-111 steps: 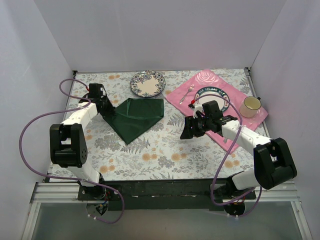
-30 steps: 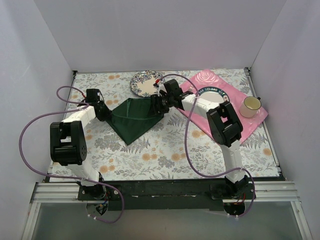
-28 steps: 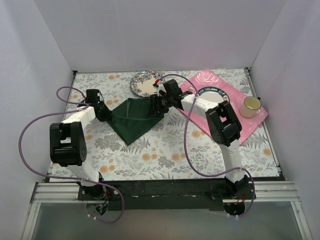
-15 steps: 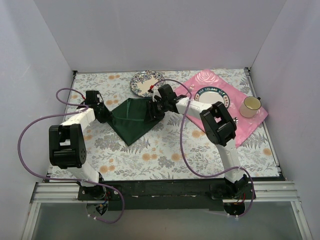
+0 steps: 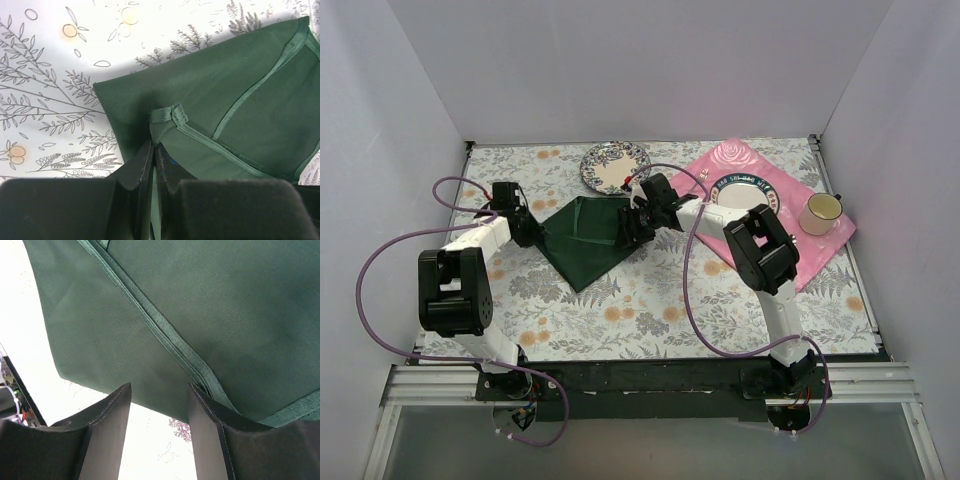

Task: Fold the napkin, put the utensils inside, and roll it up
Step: Fold the napkin, then roll the napkin with the utensil

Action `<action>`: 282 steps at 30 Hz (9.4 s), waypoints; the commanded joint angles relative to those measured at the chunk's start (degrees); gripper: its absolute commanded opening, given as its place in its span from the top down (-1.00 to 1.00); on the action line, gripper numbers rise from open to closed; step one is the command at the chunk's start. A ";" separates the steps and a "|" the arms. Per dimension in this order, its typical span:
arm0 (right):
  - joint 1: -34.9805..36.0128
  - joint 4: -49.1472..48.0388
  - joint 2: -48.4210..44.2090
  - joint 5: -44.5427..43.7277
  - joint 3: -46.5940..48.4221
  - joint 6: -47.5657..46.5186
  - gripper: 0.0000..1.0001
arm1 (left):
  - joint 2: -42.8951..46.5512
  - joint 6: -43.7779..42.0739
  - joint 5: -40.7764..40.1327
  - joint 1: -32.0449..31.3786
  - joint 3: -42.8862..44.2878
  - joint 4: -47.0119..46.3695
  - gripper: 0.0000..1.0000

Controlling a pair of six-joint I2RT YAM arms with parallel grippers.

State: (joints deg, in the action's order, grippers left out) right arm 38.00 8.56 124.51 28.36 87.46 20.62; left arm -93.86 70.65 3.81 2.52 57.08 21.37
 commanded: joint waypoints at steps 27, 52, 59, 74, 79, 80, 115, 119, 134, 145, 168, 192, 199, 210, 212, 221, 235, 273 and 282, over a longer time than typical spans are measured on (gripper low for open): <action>-0.64 2.60 -3.66 0.21 3.77 -2.34 -0.13 | -1.67 4.32 4.37 0.46 1.37 -6.17 0.53; -1.00 0.85 -4.80 -0.41 -3.61 -2.25 -0.12 | 6.05 3.43 3.84 3.01 4.36 -1.50 0.26; -1.00 4.27 -5.14 0.12 2.62 -2.52 -0.12 | 10.81 6.60 -0.47 4.67 2.60 2.09 -0.05; 13.93 17.81 -8.06 -28.96 12.64 -18.07 -0.61 | 20.65 25.93 13.39 15.05 -14.36 -7.64 0.00; 17.37 19.83 -9.01 -33.81 14.49 -15.00 -0.69 | 14.96 20.85 16.14 14.88 -14.54 -7.65 -0.14; 17.37 19.48 -9.89 -33.90 13.97 -14.39 -0.71 | 14.24 19.88 16.22 14.88 -14.71 -7.31 -0.16; 15.35 13.86 -8.50 -28.71 10.63 -11.74 -0.61 | 3.60 13.38 19.56 11.89 -19.82 -21.72 -0.04; 17.10 11.66 -7.97 -30.46 10.36 -14.46 -0.65 | 3.34 13.11 19.13 11.89 -19.20 -21.72 0.08; 23.87 12.80 3.10 -35.82 22.31 -20.09 -0.79 | 3.25 12.32 18.16 11.89 -16.74 -16.97 0.57; 25.72 11.49 9.88 -36.54 28.20 -20.45 -0.53 | 2.11 13.19 19.30 11.89 -15.16 -15.48 0.59; 26.86 6.82 15.32 -33.37 31.28 -22.56 -0.43 | 1.67 14.34 20.62 11.89 -14.37 -14.86 0.63; 28.27 9.81 18.58 -43.30 27.60 -22.82 -0.21 | 2.55 15.13 20.80 11.89 -14.28 -14.33 0.63; 28.18 8.14 16.56 -42.08 23.38 -21.59 -0.09 | 2.63 14.95 20.71 11.89 -13.49 -13.89 0.63; 26.43 7.79 16.03 -38.29 22.31 -17.99 0.27 | 4.48 14.69 19.13 11.89 -13.84 -13.37 0.56; 26.34 8.05 16.03 -38.29 22.49 -17.72 0.30 | 5.09 14.69 18.78 11.89 -14.27 -13.45 0.51; 26.16 8.14 15.50 -37.24 22.93 -17.72 0.30 | 6.50 13.90 17.89 11.89 -15.07 -13.46 0.31; 26.60 14.82 14.19 -36.28 30.22 -18.16 -0.29 | 7.03 14.60 18.33 11.89 -16.21 -13.63 0.07; 28.53 19.40 11.90 -39.96 34.27 -21.85 -0.17 | 5.98 19.79 26.16 13.12 -16.39 -14.69 0.10; 27.39 17.19 12.16 -38.47 30.58 -19.66 -0.28 | 7.82 18.47 23.52 13.03 -16.39 -12.32 0.10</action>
State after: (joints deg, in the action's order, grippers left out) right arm 65.95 27.83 139.20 -11.14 118.67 -0.64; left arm -87.85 90.87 28.25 15.53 40.60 7.40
